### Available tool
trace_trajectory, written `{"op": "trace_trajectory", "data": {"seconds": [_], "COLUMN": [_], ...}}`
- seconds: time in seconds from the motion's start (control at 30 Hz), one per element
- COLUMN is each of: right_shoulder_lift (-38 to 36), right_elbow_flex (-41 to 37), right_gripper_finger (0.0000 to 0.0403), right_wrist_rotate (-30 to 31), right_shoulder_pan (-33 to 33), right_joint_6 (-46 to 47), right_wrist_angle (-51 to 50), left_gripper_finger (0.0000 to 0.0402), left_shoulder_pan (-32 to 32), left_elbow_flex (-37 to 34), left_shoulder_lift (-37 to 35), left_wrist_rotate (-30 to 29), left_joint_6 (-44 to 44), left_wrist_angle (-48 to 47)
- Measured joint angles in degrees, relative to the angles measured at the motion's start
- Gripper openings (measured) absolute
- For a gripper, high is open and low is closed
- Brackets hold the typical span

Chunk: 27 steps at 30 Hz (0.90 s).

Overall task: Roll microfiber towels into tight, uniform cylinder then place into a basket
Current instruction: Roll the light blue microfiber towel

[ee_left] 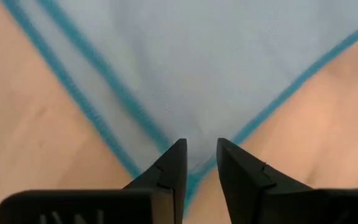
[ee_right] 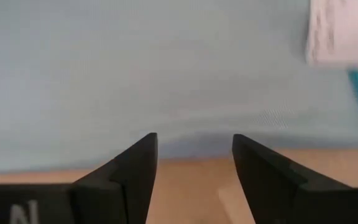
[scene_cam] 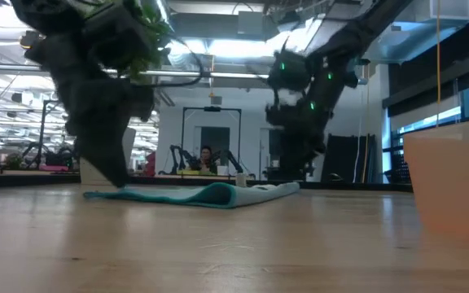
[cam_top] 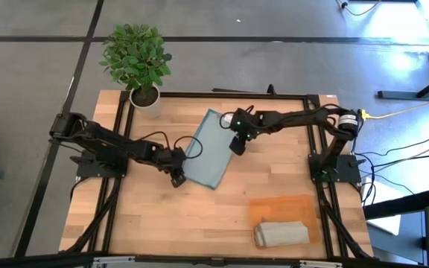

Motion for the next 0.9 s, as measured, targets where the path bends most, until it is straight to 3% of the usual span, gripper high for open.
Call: {"op": "trace_trajectory", "data": {"seconds": [0.13, 0.27, 0.57, 0.73, 0.9], "right_shoulder_lift": [-2.58, -2.93, 4.28, 7.54, 7.96], "right_elbow_flex": [2.03, 2.08, 2.16, 2.17, 2.26], "right_gripper_finger": [0.021, 0.021, 0.021, 0.021, 0.021], "right_wrist_rotate": [-6.17, -11.11, -10.83, -10.9, -11.1], "right_shoulder_pan": [2.44, 6.39, 11.55, 11.69, 10.89], "right_joint_6": [0.19, -0.61, -2.88, -2.89, -3.29], "right_wrist_angle": [-0.86, 0.99, 6.8, 7.5, 7.69], "left_gripper_finger": [0.008, 0.008, 0.008, 0.008, 0.008], "left_shoulder_pan": [0.21, 1.1, 4.02, 3.53, 1.68], "left_elbow_flex": [3.47, 5.33, 5.28, 5.3, 5.54], "left_shoulder_lift": [-2.26, -3.48, 0.95, 5.27, 7.17], "left_wrist_rotate": [-0.9, -7.5, -9.38, -5.88, -6.88], "left_joint_6": [4.04, 7.3, 7.78, 7.76, 6.78], "left_wrist_angle": [-5.34, -11.06, -11.45, -11.38, -11.1]}}
